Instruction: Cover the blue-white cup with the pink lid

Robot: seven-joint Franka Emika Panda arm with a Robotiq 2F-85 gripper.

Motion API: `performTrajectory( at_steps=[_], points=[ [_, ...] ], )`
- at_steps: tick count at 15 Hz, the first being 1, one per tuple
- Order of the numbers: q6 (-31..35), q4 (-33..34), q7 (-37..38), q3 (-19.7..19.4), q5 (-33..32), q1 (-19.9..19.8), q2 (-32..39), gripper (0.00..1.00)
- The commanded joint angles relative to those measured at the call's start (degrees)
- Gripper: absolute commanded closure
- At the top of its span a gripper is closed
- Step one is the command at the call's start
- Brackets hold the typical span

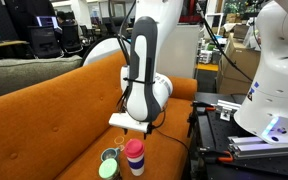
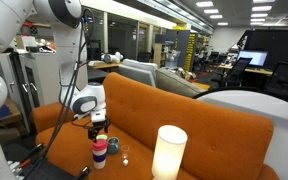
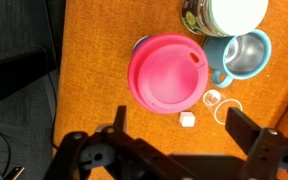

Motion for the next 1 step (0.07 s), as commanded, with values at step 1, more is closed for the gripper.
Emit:
performTrajectory(
  at_steps=[1],
  points=[
    [-0.24,0.12,-0.38,-0.14,0.55,0.29,-0.03,0.00]
  ],
)
